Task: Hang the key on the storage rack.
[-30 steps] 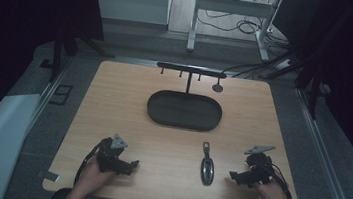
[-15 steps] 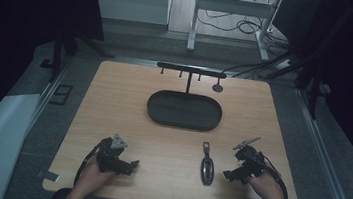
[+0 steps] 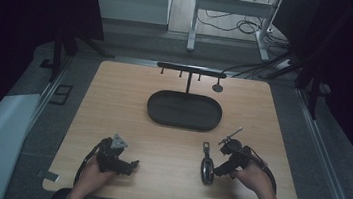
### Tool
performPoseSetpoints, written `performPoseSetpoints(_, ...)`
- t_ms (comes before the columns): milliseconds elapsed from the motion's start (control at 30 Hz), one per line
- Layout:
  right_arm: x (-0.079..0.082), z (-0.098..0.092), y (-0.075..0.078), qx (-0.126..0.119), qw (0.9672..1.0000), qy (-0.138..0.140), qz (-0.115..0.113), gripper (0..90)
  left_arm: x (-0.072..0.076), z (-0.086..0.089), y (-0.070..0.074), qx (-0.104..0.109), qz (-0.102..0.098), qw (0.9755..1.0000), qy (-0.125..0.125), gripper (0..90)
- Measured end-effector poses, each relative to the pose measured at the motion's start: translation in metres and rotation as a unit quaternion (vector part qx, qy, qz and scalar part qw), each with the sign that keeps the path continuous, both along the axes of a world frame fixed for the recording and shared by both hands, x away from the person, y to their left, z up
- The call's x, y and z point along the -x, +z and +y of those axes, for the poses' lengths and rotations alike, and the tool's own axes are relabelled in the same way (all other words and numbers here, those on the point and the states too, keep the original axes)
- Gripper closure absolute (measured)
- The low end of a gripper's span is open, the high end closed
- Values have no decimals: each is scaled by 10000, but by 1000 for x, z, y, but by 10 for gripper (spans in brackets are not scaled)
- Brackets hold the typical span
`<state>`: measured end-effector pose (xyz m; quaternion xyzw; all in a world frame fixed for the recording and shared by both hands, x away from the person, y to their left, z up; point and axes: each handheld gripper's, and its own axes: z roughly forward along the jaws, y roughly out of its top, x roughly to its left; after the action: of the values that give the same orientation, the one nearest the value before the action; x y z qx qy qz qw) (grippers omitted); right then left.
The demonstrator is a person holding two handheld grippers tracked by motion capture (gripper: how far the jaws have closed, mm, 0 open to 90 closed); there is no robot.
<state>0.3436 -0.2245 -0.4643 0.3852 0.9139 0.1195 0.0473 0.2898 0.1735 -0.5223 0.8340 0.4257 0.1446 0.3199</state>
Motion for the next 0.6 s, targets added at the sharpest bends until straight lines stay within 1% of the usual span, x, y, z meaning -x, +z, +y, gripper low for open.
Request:
performPoseSetpoints(67,-1,8,1,35,10000,57,47,31,0,0,0,1,0,10000,0,0)
performPoseSetpoints(167,-2,14,1,48,9999,75,77,30,0,0,0,0,1,10000,-1,0)
performPoseSetpoints(233,-3,24,2,81,9998,114,124,26,0,0,0,3,0,10000,0,0)
performPoseSetpoints(267,-3,24,2,81,9998,114,124,26,0,0,0,3,0,10000,0,0)
performPoseSetpoints(300,-4,31,2,99,9998,119,159,21,0,0,0,5,1,10000,-1,0)
performPoseSetpoints(400,-4,39,-1,132,9996,151,190,19,0,0,0,4,0,10000,-1,0)
performPoseSetpoints(433,-4,39,-1,132,9996,151,190,19,0,0,0,4,0,10000,-1,0)
performPoseSetpoints(567,-4,53,-8,242,9992,225,219,17,0,0,0,4,0,10000,-1,0)
performPoseSetpoints(600,-4,53,-8,242,9992,225,219,17,0,0,0,4,0,10000,-1,0)
